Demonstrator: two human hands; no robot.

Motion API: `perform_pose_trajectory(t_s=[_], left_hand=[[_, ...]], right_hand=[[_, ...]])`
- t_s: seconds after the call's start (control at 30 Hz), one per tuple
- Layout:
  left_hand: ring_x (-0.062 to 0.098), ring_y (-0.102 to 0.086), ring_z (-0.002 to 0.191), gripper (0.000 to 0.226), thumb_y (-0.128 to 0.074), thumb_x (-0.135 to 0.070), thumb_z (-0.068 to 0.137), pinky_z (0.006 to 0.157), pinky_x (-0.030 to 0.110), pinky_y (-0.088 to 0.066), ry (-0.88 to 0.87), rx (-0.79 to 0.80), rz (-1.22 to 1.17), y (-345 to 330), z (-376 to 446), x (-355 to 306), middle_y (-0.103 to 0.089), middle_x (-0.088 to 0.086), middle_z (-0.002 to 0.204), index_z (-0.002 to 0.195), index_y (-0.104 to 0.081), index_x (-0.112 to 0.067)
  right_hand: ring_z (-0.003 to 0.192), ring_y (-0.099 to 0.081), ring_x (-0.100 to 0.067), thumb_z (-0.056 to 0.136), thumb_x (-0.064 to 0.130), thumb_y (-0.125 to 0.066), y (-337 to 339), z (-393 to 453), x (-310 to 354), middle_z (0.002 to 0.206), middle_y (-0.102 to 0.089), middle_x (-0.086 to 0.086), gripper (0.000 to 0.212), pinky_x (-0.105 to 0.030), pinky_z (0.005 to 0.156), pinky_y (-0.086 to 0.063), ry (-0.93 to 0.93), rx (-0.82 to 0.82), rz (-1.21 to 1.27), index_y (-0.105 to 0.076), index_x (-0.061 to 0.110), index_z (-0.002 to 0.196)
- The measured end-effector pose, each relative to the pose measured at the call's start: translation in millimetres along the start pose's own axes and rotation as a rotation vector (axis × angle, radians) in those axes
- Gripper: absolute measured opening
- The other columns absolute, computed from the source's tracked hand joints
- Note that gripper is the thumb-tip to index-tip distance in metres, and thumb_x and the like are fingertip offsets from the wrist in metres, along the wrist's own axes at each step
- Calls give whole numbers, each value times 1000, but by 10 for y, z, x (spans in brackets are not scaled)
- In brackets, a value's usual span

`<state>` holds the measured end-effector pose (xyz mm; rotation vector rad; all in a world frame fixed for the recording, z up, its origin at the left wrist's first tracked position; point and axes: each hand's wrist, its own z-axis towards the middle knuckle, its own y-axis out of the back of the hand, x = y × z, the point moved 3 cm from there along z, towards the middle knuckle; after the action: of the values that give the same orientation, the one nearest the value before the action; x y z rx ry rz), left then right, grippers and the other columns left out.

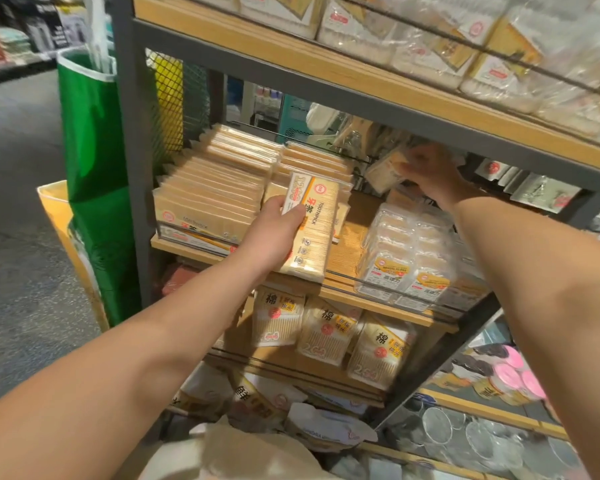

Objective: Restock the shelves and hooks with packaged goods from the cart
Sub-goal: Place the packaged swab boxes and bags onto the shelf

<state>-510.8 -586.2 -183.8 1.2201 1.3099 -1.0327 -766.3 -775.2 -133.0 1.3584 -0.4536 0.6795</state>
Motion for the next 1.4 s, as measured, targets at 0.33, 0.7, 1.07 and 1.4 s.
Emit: perform_pose_trajectory(t_s=[0.33,0.7,1.07,1.4], left_hand=[[17,-67,94,16,-43,-30,104,77,32,-55,3,15,5,16,39,23,-66,-1,109,120,-43,-29],[20,-67,100,13,-43,-32,104,90,40,-55,34,11,-1,22,61,77,-67,1,113,117,-42,-30],[18,-67,100,39,-41,-37,103,87,36,-55,50,-8,35,18,103,106,-67,0,116,139,-45,-21],[17,-66,102,42,-40,-40,103,91,39,-53,59,13,69,23,93,110,-68,0,117,140,-45,-21]], right_hand=[[129,-48,-27,90,28,-69,-221,-7,73,143,-49,-10,57,-34,102,-36,28,285,-206,-47,12,141],[126,-51,-29,95,28,-63,-46,-38,-123,139,-53,-8,45,-32,99,-37,-31,320,-351,-54,15,136],[133,-44,-29,98,26,-57,61,-93,-206,145,-49,-9,43,-33,100,-32,-101,329,-287,-52,16,139],[149,-18,-22,87,82,-17,19,-291,-119,162,-19,6,75,-45,119,-12,-277,333,-300,-26,43,151]])
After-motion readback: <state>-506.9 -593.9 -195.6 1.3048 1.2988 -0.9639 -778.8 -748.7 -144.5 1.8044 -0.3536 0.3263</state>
